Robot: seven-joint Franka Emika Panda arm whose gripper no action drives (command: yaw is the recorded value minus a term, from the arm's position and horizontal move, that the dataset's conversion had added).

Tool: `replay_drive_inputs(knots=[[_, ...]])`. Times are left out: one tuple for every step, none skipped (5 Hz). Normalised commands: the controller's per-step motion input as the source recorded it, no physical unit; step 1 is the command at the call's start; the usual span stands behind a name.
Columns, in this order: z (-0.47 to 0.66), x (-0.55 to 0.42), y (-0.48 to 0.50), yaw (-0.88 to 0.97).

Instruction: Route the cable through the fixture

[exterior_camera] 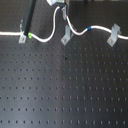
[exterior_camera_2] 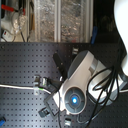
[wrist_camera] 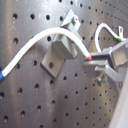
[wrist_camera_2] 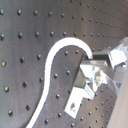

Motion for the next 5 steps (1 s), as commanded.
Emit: replay_drive_inputs(knots=[[0.52, -0.220, 0.073, 0.00], [0.03, 0.001, 0.000, 0.00], [0.04, -0.021, -0.016, 0.00], [0.68, -0.181, -0.041, 0.00], [0.04, -0.049, -0.037, 0.00]])
